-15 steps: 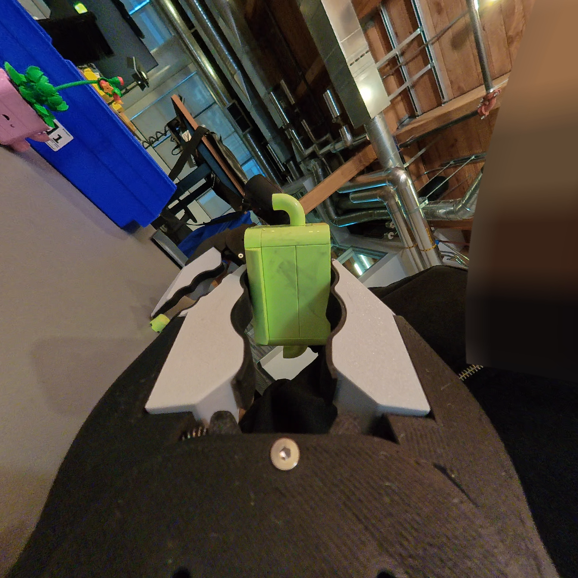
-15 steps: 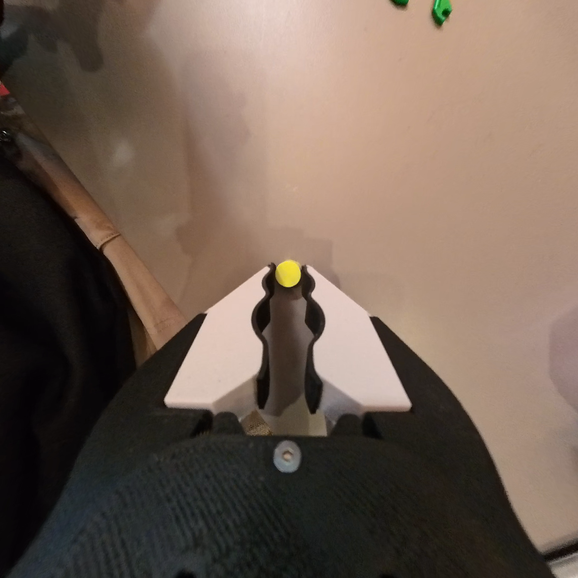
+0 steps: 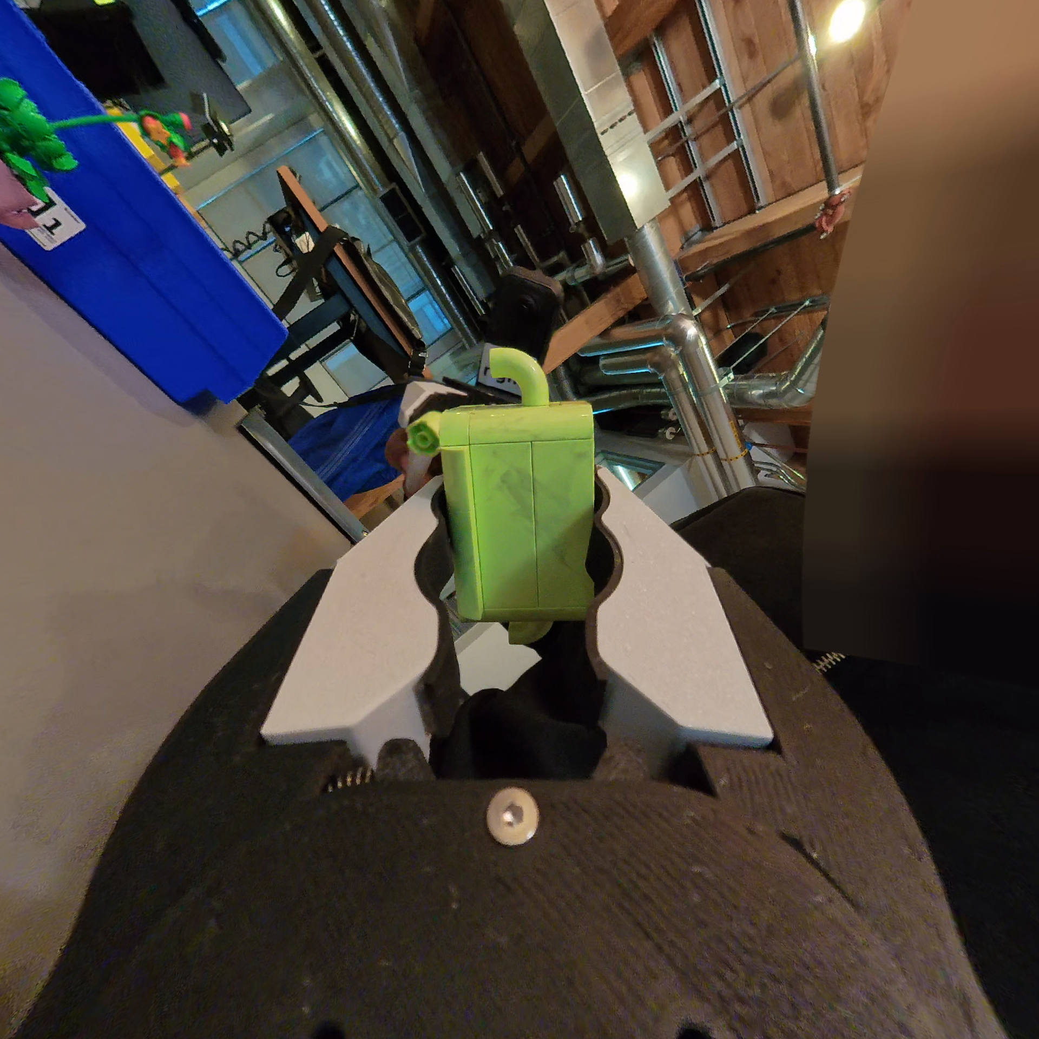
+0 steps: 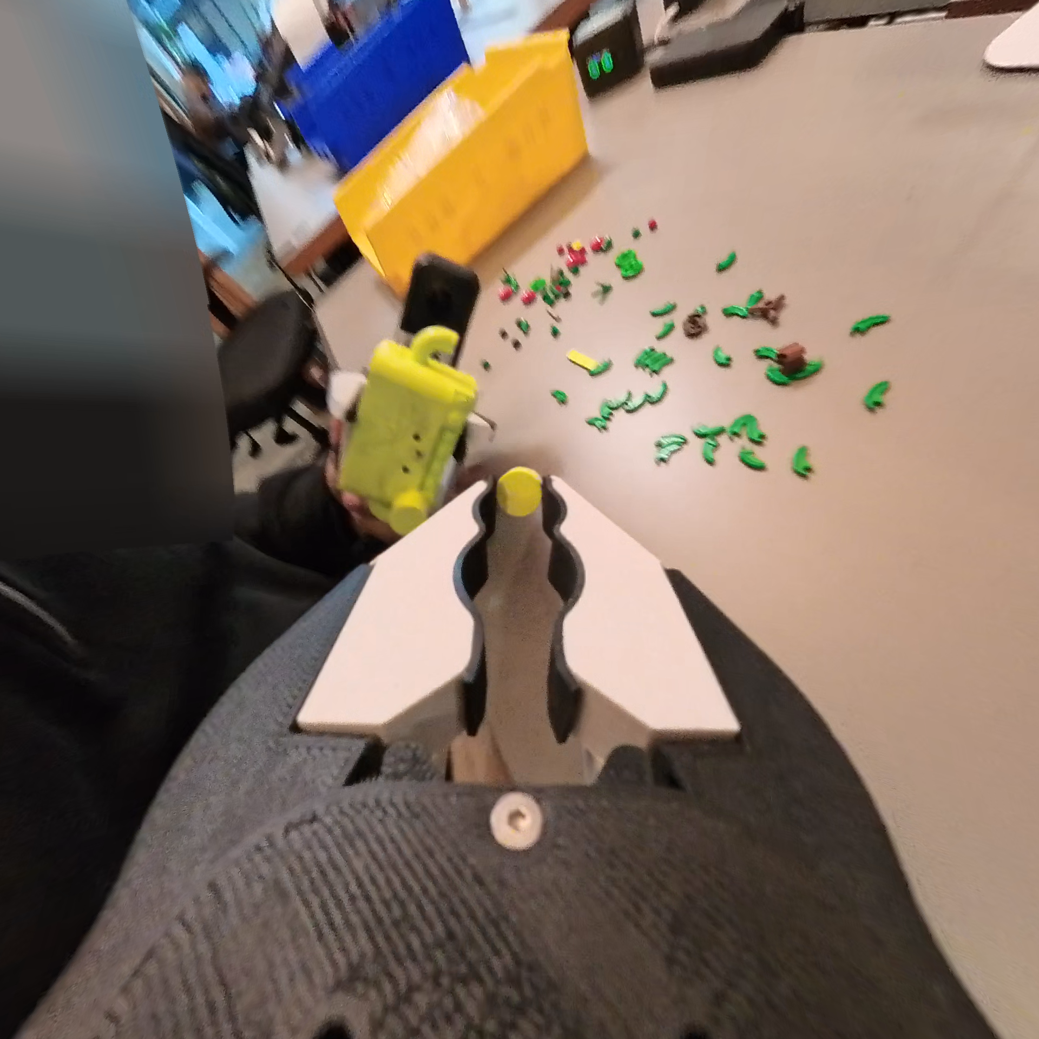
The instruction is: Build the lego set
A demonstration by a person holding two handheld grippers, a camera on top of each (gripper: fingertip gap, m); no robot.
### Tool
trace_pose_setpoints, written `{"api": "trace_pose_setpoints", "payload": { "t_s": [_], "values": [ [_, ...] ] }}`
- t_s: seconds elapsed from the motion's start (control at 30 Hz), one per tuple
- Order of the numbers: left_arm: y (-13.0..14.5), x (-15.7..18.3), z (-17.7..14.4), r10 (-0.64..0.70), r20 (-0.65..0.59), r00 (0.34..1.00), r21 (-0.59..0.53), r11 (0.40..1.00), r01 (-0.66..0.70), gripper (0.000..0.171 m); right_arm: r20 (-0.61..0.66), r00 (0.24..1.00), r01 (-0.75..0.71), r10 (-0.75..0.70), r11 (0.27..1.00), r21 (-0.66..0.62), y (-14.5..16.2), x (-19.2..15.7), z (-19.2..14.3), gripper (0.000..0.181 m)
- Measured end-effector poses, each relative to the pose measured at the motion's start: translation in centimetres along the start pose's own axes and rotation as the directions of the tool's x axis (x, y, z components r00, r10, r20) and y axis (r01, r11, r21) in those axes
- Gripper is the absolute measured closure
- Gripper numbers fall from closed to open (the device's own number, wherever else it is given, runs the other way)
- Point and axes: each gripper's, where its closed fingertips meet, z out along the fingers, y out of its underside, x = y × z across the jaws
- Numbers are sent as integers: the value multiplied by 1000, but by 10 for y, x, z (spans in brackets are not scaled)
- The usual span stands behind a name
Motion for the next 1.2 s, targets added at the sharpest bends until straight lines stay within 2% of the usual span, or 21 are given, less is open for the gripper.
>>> {"api": "trace_pose_setpoints", "payload": {
  "t_s": [0.1,0.4,0.5,0.6,0.7,0.8,0.97,1.2],
  "values": [
    [4,2,4,21,-4,1000,-1,1000,-21,127,89,990,-119,111,990,82,-8,-17,6,167],
    [4,13,8,71,-38,997,44,997,-70,127,116,967,-247,229,951,185,-16,-28,9,167],
    [5,13,10,75,-40,996,45,996,-74,127,130,970,-228,204,952,206,-16,-32,8,167],
    [7,15,12,108,-35,993,43,993,-107,127,167,979,-160,119,952,259,-19,-41,3,167],
    [13,21,16,191,-33,981,13,982,-190,127,196,981,-60,-9,938,342,-22,-51,-4,167],
    [20,26,20,291,-24,956,-24,956,-292,127,241,969,-42,-64,910,412,-24,-58,-10,167],
    [25,32,23,357,-23,934,-45,933,-358,127,298,953,-86,-50,901,426,-22,-60,-13,167],
    [22,29,22,294,-28,955,-33,955,-295,127,361,932,-180,26,899,399,-18,-58,-16,167]
  ]
}}
